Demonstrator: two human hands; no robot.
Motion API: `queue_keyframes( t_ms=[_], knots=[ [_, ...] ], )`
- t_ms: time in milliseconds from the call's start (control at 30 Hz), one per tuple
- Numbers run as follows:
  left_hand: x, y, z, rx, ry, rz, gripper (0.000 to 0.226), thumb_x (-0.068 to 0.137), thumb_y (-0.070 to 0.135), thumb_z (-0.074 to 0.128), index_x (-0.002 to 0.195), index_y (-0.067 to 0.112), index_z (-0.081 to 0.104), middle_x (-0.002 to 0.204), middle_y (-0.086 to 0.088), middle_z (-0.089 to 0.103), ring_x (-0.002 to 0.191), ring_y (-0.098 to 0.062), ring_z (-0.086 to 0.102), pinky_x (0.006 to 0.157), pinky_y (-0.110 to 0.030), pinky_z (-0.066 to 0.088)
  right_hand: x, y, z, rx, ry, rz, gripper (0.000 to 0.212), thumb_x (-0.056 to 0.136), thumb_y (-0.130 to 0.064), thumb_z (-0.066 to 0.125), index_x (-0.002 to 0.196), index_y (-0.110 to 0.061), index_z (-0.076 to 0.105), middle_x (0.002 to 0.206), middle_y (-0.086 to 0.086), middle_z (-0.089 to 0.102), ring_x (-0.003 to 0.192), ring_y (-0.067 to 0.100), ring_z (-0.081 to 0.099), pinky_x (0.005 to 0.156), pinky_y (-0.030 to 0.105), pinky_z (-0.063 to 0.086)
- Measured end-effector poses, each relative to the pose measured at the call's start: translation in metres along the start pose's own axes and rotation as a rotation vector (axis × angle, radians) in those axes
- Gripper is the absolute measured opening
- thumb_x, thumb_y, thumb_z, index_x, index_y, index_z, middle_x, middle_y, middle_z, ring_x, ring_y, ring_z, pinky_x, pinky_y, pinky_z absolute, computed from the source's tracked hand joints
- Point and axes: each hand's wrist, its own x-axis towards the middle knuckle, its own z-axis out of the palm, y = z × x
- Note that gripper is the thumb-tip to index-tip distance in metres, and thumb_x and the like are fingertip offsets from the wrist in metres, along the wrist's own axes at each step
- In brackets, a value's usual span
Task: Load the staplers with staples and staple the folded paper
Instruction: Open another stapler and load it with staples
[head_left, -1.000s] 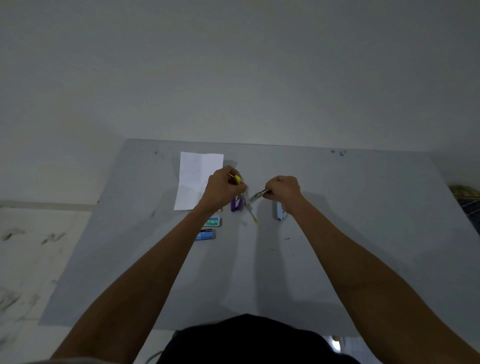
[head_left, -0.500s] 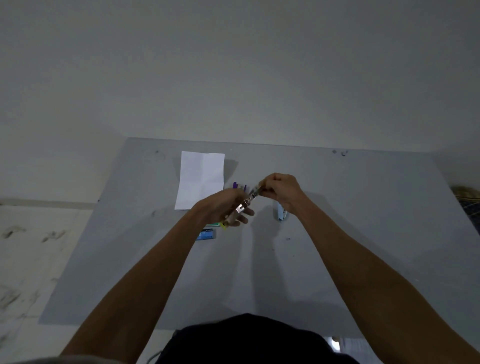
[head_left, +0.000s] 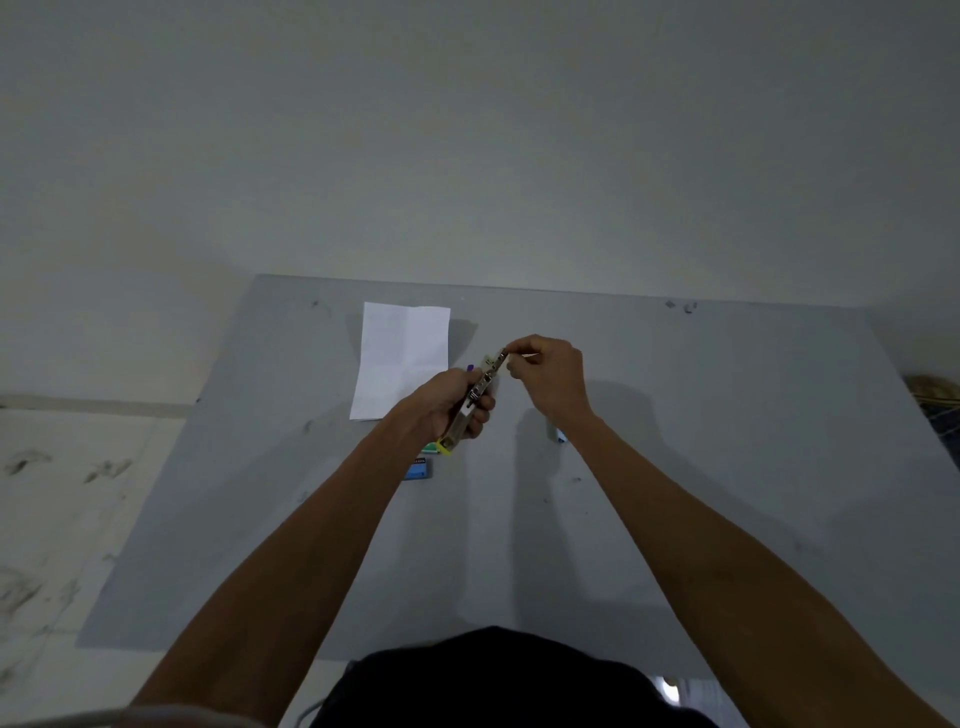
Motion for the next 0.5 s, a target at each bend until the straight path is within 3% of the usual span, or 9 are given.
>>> queue_keyframes(
  t_ms=[67, 200, 500],
  knots=[
    [0.0, 0.0, -0.001, -0.004, 0.017, 0.011, 0.042, 0.102, 0.033, 0.027, 0.069, 0.015, 0.045, 0.046, 0.0, 0.047, 0.034, -0.011, 0.04, 0.037, -0.014, 0.031, -0.002, 0.0, 0.003, -0.128, -0.006, -0.114, 0.019, 0.082, 0.003, 0.061, 0.092, -0.004, 0.075, 0.09, 0.006, 0.074, 0.077, 0.017, 0.069, 0.076, 0.027, 0.057],
    [0.0, -0.001, 0.0, -0.003, 0.037, 0.043, 0.043, 0.101, 0.033, 0.028, 0.065, 0.016, 0.045, 0.046, 0.0, 0.045, 0.033, -0.01, 0.037, 0.037, -0.014, 0.027, -0.004, 0.005, 0.011, -0.308, -0.024, -0.265, 0.023, 0.08, 0.003, 0.06, 0.099, 0.0, 0.073, 0.098, 0.017, 0.072, 0.085, 0.03, 0.068, 0.079, 0.043, 0.056],
    [0.004, -0.003, 0.002, 0.008, 0.086, 0.077, 0.042, 0.102, 0.034, 0.031, 0.066, 0.013, 0.042, 0.046, -0.002, 0.044, 0.033, -0.012, 0.036, 0.036, -0.014, 0.027, -0.006, -0.001, 0.015, -0.215, -0.046, -0.171, 0.009, 0.079, -0.001, 0.065, 0.086, -0.004, 0.07, 0.096, 0.01, 0.063, 0.083, 0.021, 0.063, 0.079, 0.037, 0.055]
  ],
)
